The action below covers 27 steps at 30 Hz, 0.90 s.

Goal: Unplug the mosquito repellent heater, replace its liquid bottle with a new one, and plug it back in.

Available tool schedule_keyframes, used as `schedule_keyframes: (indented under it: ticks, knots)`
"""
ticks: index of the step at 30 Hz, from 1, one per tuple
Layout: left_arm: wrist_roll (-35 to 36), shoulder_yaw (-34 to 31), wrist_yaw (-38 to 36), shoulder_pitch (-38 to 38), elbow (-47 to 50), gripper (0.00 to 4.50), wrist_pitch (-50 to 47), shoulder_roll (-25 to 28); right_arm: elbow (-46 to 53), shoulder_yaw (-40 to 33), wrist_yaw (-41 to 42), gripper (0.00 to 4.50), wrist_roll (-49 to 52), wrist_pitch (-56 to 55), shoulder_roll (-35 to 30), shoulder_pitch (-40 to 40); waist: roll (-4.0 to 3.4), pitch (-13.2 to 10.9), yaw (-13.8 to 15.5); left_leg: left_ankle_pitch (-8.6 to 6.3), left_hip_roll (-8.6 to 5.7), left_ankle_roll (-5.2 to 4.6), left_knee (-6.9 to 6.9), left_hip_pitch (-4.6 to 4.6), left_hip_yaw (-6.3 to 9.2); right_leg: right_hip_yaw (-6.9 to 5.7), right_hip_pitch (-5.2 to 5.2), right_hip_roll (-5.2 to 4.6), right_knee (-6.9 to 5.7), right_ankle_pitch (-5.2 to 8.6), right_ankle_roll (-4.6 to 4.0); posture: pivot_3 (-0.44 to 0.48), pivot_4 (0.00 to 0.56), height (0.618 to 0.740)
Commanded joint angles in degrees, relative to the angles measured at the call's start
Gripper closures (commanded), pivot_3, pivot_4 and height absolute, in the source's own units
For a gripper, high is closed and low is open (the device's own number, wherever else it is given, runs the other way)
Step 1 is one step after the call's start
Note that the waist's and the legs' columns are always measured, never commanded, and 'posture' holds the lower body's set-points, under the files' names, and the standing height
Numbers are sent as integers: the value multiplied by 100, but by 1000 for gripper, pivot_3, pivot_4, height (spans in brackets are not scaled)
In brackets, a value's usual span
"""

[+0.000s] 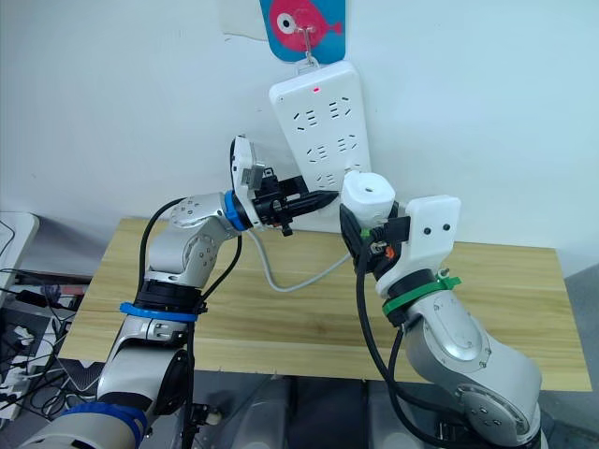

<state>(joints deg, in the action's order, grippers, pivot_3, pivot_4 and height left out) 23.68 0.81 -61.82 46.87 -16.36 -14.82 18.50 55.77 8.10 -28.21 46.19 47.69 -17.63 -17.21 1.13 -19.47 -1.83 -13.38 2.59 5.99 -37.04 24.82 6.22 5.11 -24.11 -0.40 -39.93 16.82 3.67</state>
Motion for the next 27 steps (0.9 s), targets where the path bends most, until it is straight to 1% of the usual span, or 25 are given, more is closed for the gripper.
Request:
schedule_keyframes:
  ticks: [1, 9, 17, 27]
  knots:
    - [62, 76, -94, 53, 326, 3186, 67, -45, 60, -107, 132, 1565, -141, -38, 135, 1, 0, 0, 0, 0, 0, 0, 0, 0, 0, 0, 0, 0, 0, 0, 0, 32, 313, 740]
    - [103, 138, -209, -23, 474, 3186, 76, -36, -96, -133, 388, 1565, -413, 82, 255, -184, 0, 0, -4, 0, 0, 0, 0, 0, 0, 1, -1, 0, -1, 0, 0, 32, 312, 740]
    - [51, 210, -366, -21, 463, 3186, 234, -10, -421, -88, 469, 1565, -793, 434, 460, -627, 0, 0, -10, 1, 1, 1, 1, 0, -1, 1, -3, 1, -2, 0, 0, 31, 295, 740]
    - [112, 184, -403, -102, 652, 3186, 132, -48, -779, 4, 718, 1565, -1372, 389, 802, -730, -2, 14, -61, 7, 1, 6, 1, -2, 0, 1, -4, 1, -8, 0, -1, 36, 273, 740]
